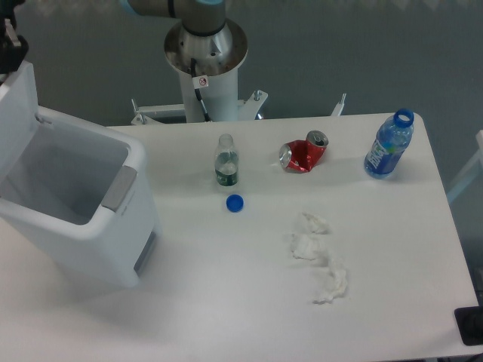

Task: Close the trash can
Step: 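Lower the gripper onto the lid's edge, pushing it down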

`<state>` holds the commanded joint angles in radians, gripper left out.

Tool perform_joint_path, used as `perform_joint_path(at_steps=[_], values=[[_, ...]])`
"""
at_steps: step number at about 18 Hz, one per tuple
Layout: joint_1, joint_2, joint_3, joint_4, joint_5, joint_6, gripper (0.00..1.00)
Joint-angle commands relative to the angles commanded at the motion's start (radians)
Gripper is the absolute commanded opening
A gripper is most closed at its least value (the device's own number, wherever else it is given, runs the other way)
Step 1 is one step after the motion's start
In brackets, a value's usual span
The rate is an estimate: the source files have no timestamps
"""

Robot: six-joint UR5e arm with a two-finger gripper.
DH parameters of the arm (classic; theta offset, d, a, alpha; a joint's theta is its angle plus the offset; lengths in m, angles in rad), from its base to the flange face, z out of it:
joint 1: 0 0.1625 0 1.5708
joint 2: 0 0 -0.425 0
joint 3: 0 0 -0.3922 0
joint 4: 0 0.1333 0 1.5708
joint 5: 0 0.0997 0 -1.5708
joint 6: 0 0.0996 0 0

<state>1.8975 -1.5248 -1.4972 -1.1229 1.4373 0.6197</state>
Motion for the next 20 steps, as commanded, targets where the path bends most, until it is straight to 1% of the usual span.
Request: perform_joint_path(at_steps=[5,11,16,20], values=[[0.031,-0.012,-0.002,0.002,0.002,-0.005,0.00],[0.067,-0.014,-0.006,0.002,0.000,-0.029,0.00],[0.086,-0.063,-0.015,0.002,0.000,-0.046,0.00],[0.089,-0.086,-0.015,0.003,0.000,-0.048,0.00]])
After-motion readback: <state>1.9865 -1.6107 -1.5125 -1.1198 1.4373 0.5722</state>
